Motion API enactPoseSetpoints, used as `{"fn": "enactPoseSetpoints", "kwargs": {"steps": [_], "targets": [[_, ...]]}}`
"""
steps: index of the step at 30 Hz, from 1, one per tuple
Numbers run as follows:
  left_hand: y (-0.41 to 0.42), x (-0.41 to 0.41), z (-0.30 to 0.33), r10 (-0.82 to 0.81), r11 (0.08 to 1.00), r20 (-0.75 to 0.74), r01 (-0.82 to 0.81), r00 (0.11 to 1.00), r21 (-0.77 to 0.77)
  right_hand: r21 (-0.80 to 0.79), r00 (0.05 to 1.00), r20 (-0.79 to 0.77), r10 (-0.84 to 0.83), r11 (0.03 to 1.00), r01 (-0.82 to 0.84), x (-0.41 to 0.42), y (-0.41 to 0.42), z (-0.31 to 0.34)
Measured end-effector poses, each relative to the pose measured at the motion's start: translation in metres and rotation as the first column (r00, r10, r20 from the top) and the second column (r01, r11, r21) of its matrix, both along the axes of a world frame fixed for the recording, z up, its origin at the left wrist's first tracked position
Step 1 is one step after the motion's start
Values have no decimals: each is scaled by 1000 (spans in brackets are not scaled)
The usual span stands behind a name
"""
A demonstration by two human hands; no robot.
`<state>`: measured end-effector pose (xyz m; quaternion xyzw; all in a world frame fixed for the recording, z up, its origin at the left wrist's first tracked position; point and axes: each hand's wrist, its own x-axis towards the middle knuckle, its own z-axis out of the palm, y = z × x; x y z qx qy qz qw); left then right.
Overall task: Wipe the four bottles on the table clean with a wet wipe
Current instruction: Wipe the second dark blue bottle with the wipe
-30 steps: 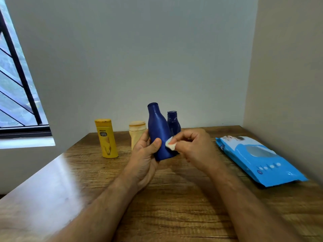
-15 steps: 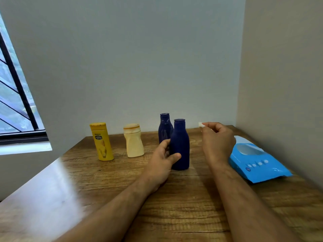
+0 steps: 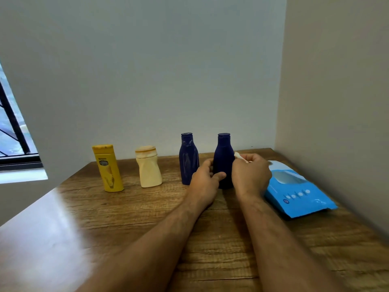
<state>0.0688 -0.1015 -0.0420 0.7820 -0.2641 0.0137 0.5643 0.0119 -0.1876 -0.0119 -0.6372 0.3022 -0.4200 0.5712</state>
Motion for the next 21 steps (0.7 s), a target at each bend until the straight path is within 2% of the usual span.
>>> {"fn": "enactPoseSetpoints", "kwargs": {"steps": [3,8,16,21], "targets": [[-12,1,-3,7,1000,5,-7,1000,9,10,998,-55,23,1000,-23,3,-5,-5],[-13,3,2,-7,999,47,5,999,44,33,997,-56,48,998,-47,3,-1,-2],[-20,5,-1,61,976,94,-79,994,201,34,995,-92,40,999,-37,0,-2,0],[-17,-1,-1,131,948,113,-158,985,276,-35,988,-146,48,998,-54,-4,4,3]]}}
